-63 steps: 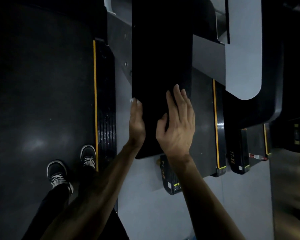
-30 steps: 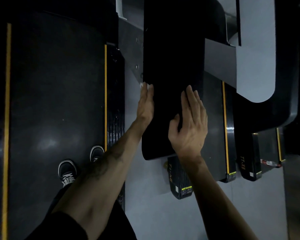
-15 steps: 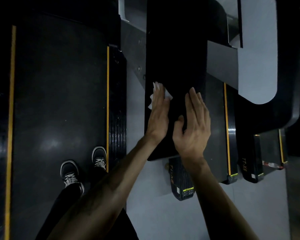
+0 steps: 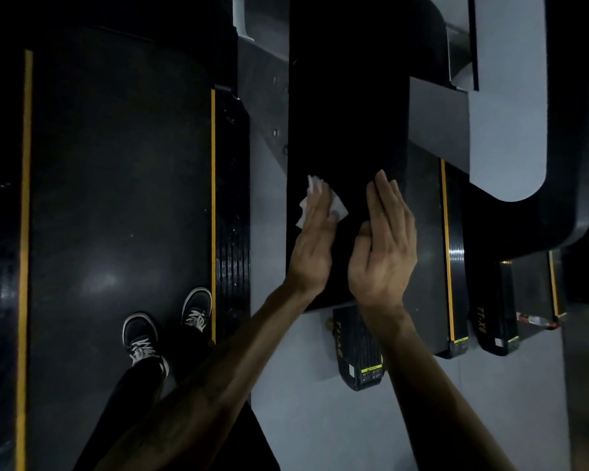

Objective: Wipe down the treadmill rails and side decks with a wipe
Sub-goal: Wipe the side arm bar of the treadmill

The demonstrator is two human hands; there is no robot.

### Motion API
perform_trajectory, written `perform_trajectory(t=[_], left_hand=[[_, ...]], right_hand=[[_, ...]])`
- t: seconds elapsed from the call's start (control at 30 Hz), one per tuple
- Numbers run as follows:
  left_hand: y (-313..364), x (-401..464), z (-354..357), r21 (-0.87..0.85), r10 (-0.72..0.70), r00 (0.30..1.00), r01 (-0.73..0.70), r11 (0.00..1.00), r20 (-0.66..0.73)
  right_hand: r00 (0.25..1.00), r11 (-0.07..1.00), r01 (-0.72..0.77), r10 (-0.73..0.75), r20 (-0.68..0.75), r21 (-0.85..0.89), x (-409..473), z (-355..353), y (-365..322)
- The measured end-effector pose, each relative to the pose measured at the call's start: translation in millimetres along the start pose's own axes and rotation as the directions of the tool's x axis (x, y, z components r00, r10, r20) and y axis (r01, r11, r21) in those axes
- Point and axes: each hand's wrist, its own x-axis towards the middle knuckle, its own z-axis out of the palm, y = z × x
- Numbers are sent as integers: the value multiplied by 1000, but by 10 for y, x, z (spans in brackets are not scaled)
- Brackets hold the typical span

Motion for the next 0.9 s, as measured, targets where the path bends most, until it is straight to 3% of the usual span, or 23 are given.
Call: perform_trajectory(t=[0.07,0.17,0.37,0.47,0.57,0.73,0.9], left_hand=[[105,10,24,58,96,993,-100,993,61],[210,168,-37,94,72,994,-80,992,81],[-32,649,-201,-42,-213,977,213,976,8],[-181,463,-211,-20,-252,967,253,967,32],[-106,129,-143,17,-164,986,163,986,13],[54,60,-33,120,195,976,-206,971,99],[361,454,-56,215,224,962,-255,943,158]], right_hand=[[1000,1000,0,0,-7,14,2,2,10],[1000,1000,9,-8,-8,19,5,4,18],[1000,1000,11,-11,-3,18,10,-3,15],[1000,1000,5,-5,0,30,5,-4,14],[1000,999,-1,1,1,38,-1,4,29],[1000,999,1,0,-15,47,-12,14,35],[999,998,-24,27,-47,65,-13,25,47]])
